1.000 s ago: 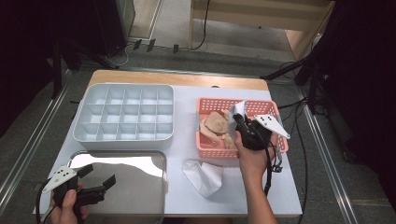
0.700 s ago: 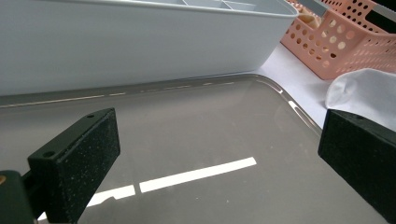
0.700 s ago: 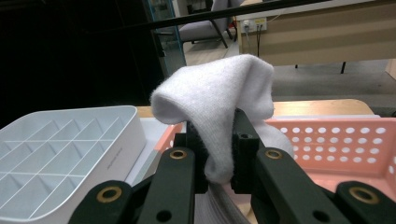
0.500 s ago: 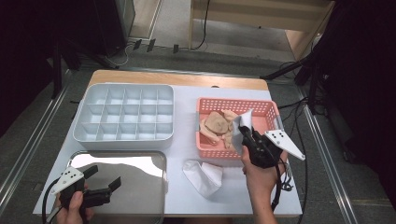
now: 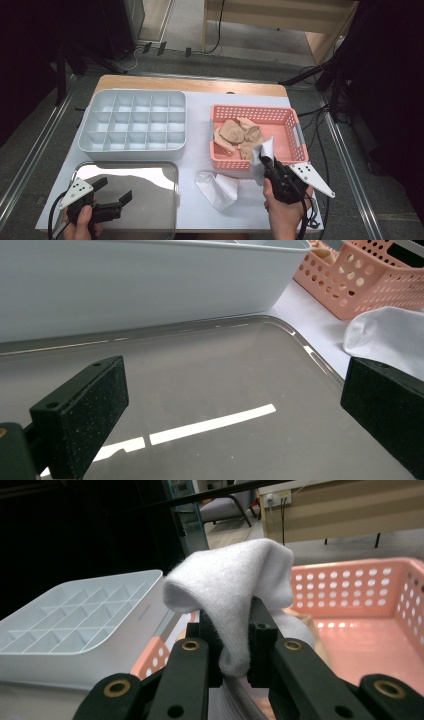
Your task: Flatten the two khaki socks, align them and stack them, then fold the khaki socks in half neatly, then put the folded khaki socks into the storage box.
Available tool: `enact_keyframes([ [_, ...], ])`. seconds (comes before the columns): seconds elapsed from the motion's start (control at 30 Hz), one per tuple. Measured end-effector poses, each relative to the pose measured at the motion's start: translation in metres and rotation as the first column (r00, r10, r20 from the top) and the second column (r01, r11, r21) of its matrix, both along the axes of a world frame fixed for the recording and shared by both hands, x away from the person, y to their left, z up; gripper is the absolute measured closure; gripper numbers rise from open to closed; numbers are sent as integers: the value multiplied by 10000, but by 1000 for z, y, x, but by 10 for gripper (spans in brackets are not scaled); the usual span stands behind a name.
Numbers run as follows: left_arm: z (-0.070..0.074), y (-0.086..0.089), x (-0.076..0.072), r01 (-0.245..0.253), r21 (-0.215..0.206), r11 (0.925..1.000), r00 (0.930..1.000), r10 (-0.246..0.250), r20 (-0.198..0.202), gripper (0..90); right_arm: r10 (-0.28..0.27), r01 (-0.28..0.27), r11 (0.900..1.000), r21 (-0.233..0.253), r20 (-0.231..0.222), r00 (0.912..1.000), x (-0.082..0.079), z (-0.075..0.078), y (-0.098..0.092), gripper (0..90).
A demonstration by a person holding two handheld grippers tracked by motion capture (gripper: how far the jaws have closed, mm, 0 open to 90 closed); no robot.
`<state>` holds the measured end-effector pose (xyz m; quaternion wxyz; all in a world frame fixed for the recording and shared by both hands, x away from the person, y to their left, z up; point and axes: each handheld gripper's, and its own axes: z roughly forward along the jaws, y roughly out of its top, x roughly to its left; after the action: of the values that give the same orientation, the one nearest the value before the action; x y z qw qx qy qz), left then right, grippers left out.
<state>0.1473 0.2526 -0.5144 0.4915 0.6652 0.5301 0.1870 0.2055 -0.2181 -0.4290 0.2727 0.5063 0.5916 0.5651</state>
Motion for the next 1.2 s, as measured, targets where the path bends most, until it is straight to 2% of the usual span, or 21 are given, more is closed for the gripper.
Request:
enact_keyframes([
  [0.17,-1,0,2,29,35,10000,10000,-29,-14,0,37,-37,9999,-134,-29,10000,-13,-14,-4,816],
  [0.23,-3,0,3,19,19,10000,10000,-19,-60,0,7,-7,10000,-14,-167,9999,-17,-20,-7,816],
  [0.37,-2,1,1,47,72,10000,10000,-47,-4,0,-83,80,9999,-95,-342,9994,-23,-34,-16,816],
  [0.5,1,2,-2,-96,-43,9999,9999,96,72,0,-221,222,9998,15,-564,9982,-24,-46,-24,816],
  [0.6,0,1,-2,-61,-7,10000,10000,61,44,0,-435,430,9990,-82,-796,9959,-20,-57,-32,816],
  [0.67,2,0,-2,-53,12,10000,9999,53,91,0,-464,469,9989,30,-917,9947,-17,-63,-35,816],
  [0.77,3,-3,-3,-80,-39,10000,9999,81,144,0,-449,470,9987,182,-1032,9936,-18,-67,-35,816],
  [0.93,4,-9,-2,52,-75,10000,9999,-51,148,0,-298,308,9995,80,-972,9948,-20,-66,-35,816],
  [1.03,4,-15,1,198,-30,9998,9997,-198,126,0,-288,315,9992,236,-1067,9939,-20,-68,-37,816],
  [1.2,7,-28,6,426,-12,9991,9990,-426,132,0,-150,166,9998,144,-1070,9941,-19,-67,-35,816],
])
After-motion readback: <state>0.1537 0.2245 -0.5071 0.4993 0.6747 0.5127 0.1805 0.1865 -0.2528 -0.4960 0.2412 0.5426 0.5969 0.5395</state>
